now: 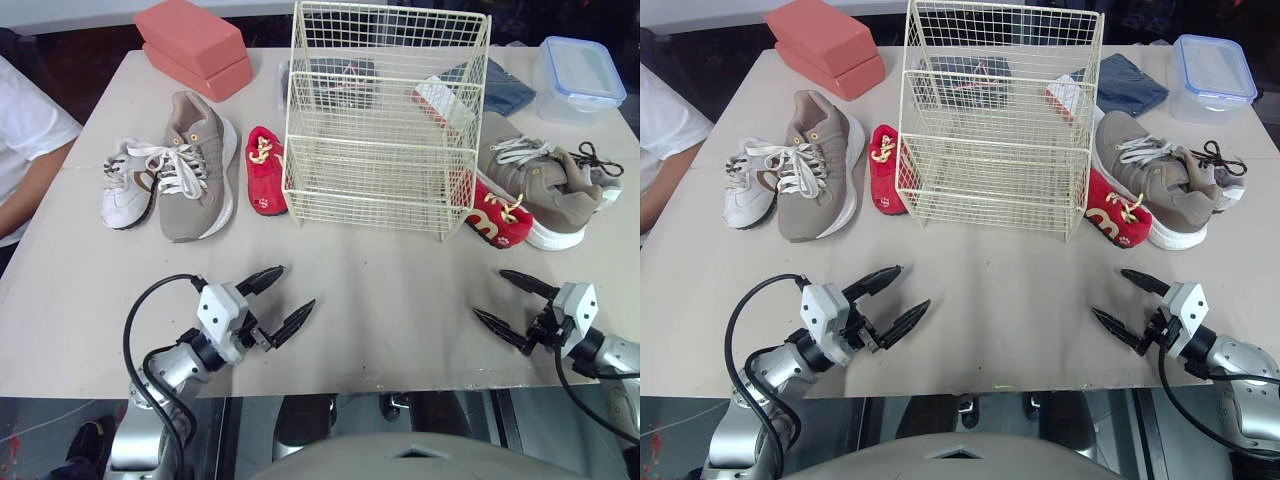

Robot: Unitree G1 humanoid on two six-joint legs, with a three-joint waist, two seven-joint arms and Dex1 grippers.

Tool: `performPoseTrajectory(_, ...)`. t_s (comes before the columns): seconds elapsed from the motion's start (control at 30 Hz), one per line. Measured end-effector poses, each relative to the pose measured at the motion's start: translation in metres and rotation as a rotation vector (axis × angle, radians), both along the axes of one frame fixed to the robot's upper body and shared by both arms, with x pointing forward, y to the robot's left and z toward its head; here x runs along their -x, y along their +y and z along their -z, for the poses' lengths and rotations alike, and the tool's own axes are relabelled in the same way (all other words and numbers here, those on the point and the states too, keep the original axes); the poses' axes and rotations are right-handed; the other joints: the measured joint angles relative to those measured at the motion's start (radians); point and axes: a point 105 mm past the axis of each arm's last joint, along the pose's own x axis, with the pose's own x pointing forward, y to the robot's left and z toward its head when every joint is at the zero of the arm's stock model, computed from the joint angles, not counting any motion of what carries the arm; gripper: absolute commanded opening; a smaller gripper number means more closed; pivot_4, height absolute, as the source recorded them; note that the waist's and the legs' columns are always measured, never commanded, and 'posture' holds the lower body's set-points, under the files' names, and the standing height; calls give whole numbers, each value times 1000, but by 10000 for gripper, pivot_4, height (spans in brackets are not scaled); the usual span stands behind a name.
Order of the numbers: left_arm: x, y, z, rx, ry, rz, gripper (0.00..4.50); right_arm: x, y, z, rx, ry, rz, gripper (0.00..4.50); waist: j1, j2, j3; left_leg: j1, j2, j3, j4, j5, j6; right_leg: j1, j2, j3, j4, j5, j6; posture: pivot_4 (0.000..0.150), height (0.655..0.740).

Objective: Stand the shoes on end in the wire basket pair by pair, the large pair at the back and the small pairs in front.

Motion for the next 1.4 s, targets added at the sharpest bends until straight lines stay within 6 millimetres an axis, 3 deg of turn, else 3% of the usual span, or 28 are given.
performPoseTrajectory(0.33,-2,1,-5,-11,-2,41,44334,-2,1,-9,-6,-28,-9,45000,0,0,0,0,0,0,0,0,0,0,0,0,1,0,0,1500,6860)
performPoseTrajectory(0.47,-5,8,-25,1,-16,126,44334,-19,24,-60,-25,-182,-100,45000,-4,1,0,1,1,1,1,0,0,0,1,0,2,0,0,1500,6860)
performPoseTrajectory(0.63,-13,48,-68,31,-75,113,44334,-41,66,-121,33,-330,-235,45000,-4,1,1,0,1,0,1,0,0,-1,2,0,1,0,0,1500,6860)
performPoseTrajectory(0.8,-3,63,-86,26,-57,164,44334,-60,97,-132,102,-305,-310,45000,0,0,5,-1,0,2,2,0,0,-1,0,-1,1,0,1,1500,6860)
performPoseTrajectory(0.9,-4,65,-115,-12,-125,194,44334,-67,118,-148,214,-325,-394,45000,0,-1,6,0,0,2,3,0,0,0,-1,-1,1,0,0,1500,6860)
performPoseTrajectory(1.1,-3,53,-137,-34,-156,257,44334,-78,134,-135,426,-212,-515,45000,-3,-1,6,-1,0,2,2,1,-1,-1,0,-1,1,2,-1,1500,6860)
performPoseTrajectory(1.2,-1,46,-139,-50,-152,280,45000,-84,135,-130,490,-181,-526,36799,-4,-1,6,-1,0,3,2,3,-4,-1,0,-1,1,3,-2,1500,6860)
performPoseTrajectory(1.4,1,43,-144,-58,-159,275,45000,-93,139,-131,543,-183,-532,8563,-6,-2,7,0,1,4,2,3,-5,-1,0,-1,1,1,1,1500,6860)
